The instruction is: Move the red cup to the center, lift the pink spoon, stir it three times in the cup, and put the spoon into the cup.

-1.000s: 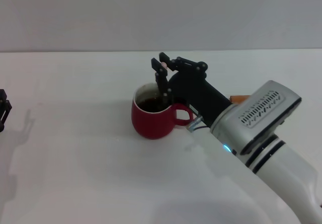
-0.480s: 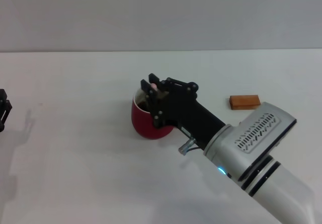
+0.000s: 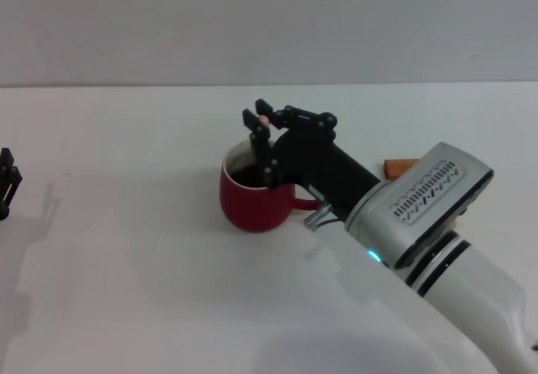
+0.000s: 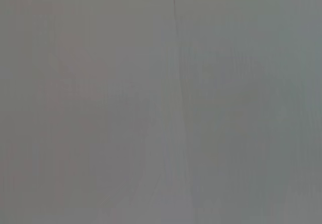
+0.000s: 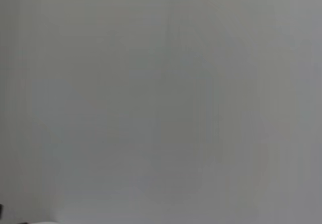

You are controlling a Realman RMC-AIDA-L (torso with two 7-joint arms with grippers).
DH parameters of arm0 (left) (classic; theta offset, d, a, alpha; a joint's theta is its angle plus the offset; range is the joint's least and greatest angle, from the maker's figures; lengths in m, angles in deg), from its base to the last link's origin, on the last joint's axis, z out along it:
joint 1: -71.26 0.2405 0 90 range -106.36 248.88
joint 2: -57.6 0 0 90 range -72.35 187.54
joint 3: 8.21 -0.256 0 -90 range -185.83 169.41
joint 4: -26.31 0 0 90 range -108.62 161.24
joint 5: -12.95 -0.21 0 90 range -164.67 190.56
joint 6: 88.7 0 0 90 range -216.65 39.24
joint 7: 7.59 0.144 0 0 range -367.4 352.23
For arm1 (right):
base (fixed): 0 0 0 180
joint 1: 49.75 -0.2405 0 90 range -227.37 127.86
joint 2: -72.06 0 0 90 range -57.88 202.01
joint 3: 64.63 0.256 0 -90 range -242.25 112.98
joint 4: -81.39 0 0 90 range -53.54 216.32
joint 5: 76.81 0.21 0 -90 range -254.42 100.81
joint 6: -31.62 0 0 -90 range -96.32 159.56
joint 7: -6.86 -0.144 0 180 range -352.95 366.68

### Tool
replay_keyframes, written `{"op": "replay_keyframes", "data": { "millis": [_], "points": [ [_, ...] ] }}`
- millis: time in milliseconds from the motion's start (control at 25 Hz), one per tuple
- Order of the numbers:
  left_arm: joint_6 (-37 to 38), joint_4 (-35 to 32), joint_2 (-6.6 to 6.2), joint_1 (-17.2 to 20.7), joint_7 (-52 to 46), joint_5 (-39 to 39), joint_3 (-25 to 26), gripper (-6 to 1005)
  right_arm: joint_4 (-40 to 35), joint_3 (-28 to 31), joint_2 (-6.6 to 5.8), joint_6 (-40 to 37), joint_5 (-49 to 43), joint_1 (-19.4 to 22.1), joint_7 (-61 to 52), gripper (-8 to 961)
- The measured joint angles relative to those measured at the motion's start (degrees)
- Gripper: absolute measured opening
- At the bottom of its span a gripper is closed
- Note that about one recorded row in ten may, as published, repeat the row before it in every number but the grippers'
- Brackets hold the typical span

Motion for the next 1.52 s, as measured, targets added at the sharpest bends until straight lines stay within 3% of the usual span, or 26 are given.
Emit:
{"op": "replay_keyframes", "data": {
  "millis": [560,760,1120,1360,1520],
  "points": [
    [0.0,0.1,0.09,-0.1,0.0,0.0,-0.2,840,1.7,-1.9,-0.17,-0.6,-0.4,4.0,0.0,130],
    [0.0,0.4,0.18,0.0,0.0,-0.1,-0.4,840,2.2,-3.1,-0.04,-0.5,-0.4,3.0,0.0,130],
    [0.0,0.7,0.1,0.4,0.0,-0.1,-0.8,840,0.2,0.0,-0.04,-0.3,0.8,0.0,0.0,131],
    [0.0,0.7,0.09,0.4,0.0,-0.1,-0.8,840,0.2,-0.4,-0.13,-1.8,-0.4,0.8,0.4,166],
    [0.1,0.7,0.09,0.4,0.0,0.0,-0.7,840,0.4,-0.6,-0.14,-5.3,-0.5,2.6,0.5,336]
  ]
}}
